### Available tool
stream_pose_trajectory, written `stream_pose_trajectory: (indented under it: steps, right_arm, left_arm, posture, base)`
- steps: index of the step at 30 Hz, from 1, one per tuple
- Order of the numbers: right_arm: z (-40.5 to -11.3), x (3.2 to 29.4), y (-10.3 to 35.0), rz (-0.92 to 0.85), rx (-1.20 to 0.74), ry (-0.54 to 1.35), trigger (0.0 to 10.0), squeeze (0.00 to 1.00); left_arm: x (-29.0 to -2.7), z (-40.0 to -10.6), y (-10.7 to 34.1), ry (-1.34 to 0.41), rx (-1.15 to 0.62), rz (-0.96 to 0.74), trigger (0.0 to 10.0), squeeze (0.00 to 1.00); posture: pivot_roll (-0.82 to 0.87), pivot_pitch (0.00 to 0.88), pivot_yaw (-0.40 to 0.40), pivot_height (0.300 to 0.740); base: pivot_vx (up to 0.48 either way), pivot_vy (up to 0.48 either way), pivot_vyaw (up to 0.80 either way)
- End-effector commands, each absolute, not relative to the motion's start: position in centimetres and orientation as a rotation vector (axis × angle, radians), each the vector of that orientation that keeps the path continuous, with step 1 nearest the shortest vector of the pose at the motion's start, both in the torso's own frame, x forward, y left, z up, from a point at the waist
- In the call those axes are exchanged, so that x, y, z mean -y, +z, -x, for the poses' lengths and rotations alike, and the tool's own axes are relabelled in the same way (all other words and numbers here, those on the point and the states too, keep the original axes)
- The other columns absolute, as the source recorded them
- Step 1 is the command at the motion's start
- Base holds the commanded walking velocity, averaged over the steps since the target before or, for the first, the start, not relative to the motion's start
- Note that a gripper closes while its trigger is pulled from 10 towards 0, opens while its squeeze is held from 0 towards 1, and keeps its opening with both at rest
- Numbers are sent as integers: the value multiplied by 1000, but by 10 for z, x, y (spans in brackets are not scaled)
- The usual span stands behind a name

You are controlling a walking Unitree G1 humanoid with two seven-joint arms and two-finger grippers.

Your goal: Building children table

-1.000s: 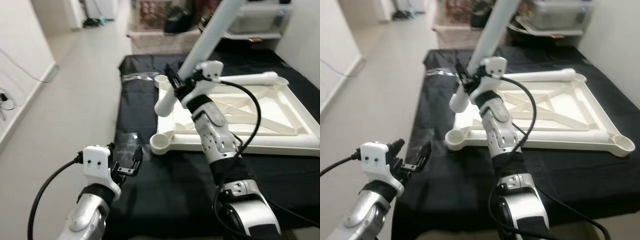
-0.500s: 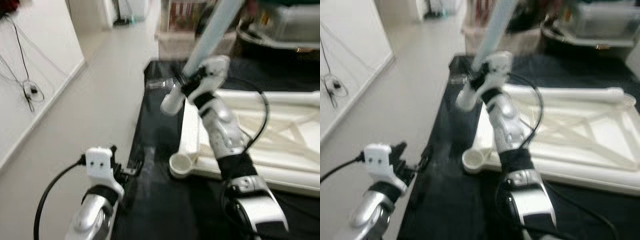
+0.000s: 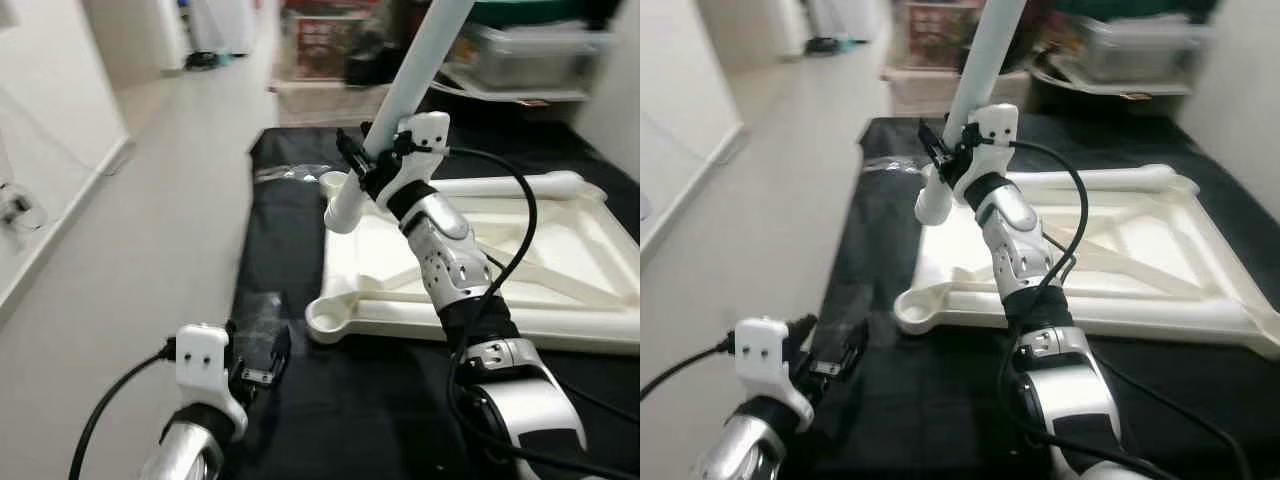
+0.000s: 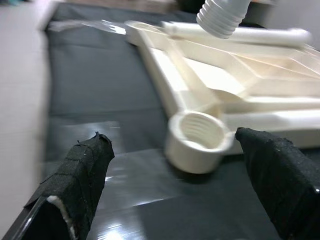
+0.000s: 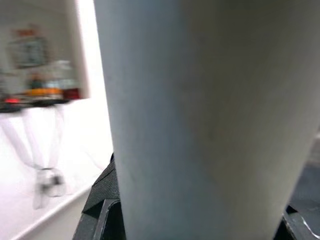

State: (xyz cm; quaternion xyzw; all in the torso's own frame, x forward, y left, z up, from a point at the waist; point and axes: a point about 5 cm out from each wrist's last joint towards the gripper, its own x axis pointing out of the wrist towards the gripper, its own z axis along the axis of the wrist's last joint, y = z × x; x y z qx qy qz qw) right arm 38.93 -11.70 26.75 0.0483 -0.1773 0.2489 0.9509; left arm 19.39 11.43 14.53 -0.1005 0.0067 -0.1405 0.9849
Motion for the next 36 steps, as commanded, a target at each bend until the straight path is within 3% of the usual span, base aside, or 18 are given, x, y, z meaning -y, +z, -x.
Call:
stream_pose_trajectory:
  steps: [1, 12, 13, 15, 16, 23, 36]
  right_arm:
    - [-388, 112, 271, -104, 368, 551, 10000, 0]
    - [-393, 99, 264, -103, 263, 740, 10000, 0]
    - [-394, 97, 264, -123, 192, 894, 10000, 0]
    - [-393, 97, 265, -118, 174, 956, 10000, 0]
    - [-389, 100, 266, -89, 151, 1084, 10000, 0]
    - [-381, 116, 279, -125, 119, 1368, 10000, 0]
    - [-366, 101, 290, -96, 199, 1694, 10000, 0]
  left_arm:
    - [-115, -192, 144, -281, -18, 190, 10000, 0]
    - [-119, -183, 139, -264, -41, 177, 10000, 0]
    - [-120, -178, 139, -264, -46, 169, 10000, 0]
    - [-119, -176, 139, -264, -47, 166, 10000, 0]
    - [-120, -172, 140, -264, -50, 159, 10000, 0]
    - [-120, -161, 143, -292, -43, 142, 10000, 0]
    - [-112, -144, 149, -330, -73, 182, 10000, 0]
  posture:
    - [15, 132, -10, 740]
    - [18, 149, -11, 740]
    - [26, 153, -10, 740]
    - [26, 153, -10, 740]
    - [29, 160, -10, 740]
    - [49, 181, -22, 740]
    - [84, 227, -17, 740]
  base:
    - [0, 0, -775]
    - [0, 0, 0]
    - [0, 0, 0]
    - [0, 0, 0]
    - [0, 0, 0]
    - [0, 0, 0]
    - [0, 0, 0]
